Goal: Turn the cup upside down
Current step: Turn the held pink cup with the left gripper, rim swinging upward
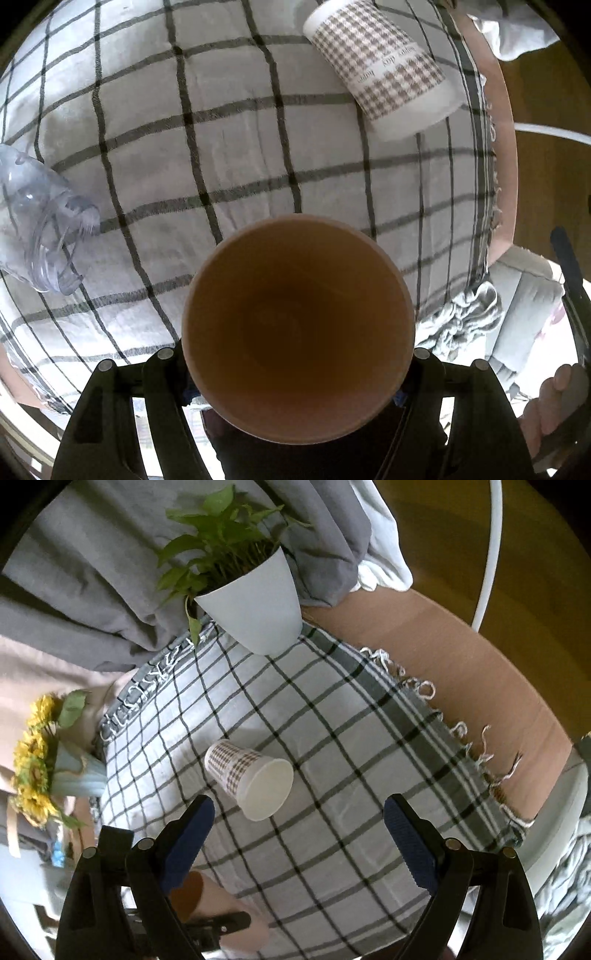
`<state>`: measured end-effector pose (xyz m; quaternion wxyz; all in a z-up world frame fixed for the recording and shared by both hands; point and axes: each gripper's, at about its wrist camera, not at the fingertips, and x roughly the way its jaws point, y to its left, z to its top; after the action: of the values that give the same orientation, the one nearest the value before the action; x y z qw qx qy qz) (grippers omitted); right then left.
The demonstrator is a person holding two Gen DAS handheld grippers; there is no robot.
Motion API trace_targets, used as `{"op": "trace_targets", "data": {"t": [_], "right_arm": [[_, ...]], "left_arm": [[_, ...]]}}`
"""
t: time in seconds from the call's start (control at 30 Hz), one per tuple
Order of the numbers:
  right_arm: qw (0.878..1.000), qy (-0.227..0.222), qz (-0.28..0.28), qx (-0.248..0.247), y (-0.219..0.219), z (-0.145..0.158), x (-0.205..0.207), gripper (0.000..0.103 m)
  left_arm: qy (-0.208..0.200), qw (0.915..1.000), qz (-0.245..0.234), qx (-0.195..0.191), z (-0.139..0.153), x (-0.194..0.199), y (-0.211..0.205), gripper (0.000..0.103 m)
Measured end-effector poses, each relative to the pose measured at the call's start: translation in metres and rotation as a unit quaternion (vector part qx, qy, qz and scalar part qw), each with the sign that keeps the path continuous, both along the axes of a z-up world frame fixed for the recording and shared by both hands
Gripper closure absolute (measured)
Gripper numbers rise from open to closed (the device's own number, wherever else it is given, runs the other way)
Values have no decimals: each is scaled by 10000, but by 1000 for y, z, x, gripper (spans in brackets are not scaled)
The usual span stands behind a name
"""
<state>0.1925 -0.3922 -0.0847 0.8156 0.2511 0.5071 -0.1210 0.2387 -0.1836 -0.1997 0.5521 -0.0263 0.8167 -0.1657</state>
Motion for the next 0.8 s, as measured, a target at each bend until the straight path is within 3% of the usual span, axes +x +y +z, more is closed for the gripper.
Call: {"op": "trace_targets", "data": {"t": [0.53,0.8], "right_arm": [[9982,89,347,-480,9,-10,-3,10],[9956,177,524,-756,12,-16,-6,10]], "left_arm": [[-1296,9909,326,152,8,7,9,32],[-1522,9860,657,159,5,5,10,32]]}}
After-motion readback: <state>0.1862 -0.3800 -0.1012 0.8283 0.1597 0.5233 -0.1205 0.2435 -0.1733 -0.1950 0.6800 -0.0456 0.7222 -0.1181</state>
